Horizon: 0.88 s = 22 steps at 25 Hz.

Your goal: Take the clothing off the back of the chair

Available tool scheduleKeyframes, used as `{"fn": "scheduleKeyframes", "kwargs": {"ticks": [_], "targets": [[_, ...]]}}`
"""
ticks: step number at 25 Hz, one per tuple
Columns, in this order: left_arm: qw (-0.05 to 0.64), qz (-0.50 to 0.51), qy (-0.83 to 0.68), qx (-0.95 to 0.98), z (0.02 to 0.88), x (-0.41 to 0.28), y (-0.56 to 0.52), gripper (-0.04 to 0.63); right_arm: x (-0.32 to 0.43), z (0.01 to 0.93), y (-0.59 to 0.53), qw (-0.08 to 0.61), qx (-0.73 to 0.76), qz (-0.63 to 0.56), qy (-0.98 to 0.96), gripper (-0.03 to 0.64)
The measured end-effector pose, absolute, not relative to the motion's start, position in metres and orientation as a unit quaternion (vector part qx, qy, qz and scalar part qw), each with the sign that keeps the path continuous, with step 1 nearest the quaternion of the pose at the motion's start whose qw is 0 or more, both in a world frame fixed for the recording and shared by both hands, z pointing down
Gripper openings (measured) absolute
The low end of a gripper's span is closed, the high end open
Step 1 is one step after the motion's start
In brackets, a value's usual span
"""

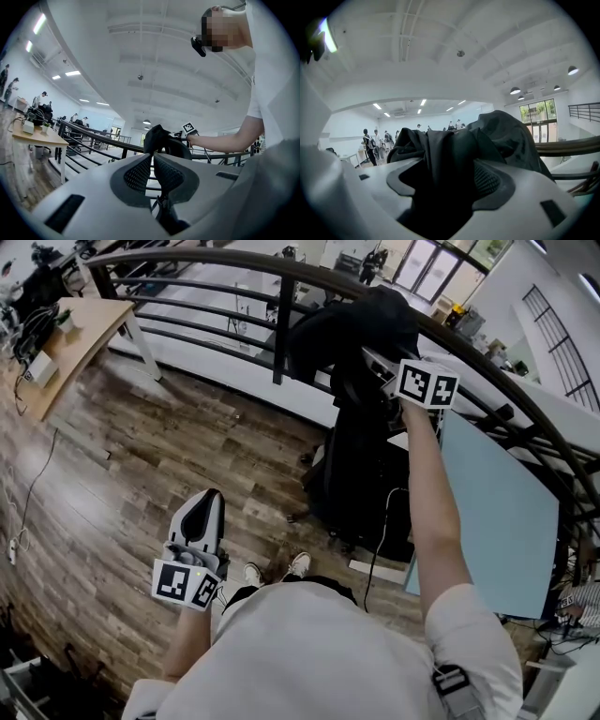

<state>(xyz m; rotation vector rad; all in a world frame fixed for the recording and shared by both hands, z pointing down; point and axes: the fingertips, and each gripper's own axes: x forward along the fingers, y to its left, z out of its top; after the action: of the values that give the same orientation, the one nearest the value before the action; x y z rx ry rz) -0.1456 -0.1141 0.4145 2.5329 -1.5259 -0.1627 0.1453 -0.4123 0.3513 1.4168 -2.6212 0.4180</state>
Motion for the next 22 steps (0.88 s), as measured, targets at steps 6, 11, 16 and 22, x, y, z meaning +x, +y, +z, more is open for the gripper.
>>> {"fn": "scheduleKeyframes", "kwargs": {"ticks": [6, 11, 16, 22], "targets": [[0.092, -0.053, -0.518, 0.849, 0.415, -0.148, -0.113, 0.040, 0.147, 0.346, -0.413, 0.064, 0.484, 0.109, -0.866, 0.214], [0.088, -0.055, -0.520, 0.848, 0.413, -0.150, -0.112, 0.040, 0.152, 0.345, -0.413, 0.084, 0.518, 0.068, -0.849, 0.105], [0.090, -0.052, -0.527, 0.843, 0.416, -0.154, -0.110, 0.040, 0.147, 0.339, -0.411, 0.113, 0.523, 0.023, -0.844, 0.060], [0.084, -0.052, -0.529, 0.843, 0.414, -0.153, -0.115, 0.040, 0.150, 0.323, -0.409, 0.092, 0.524, 0.003, -0.847, 0.051]]}}
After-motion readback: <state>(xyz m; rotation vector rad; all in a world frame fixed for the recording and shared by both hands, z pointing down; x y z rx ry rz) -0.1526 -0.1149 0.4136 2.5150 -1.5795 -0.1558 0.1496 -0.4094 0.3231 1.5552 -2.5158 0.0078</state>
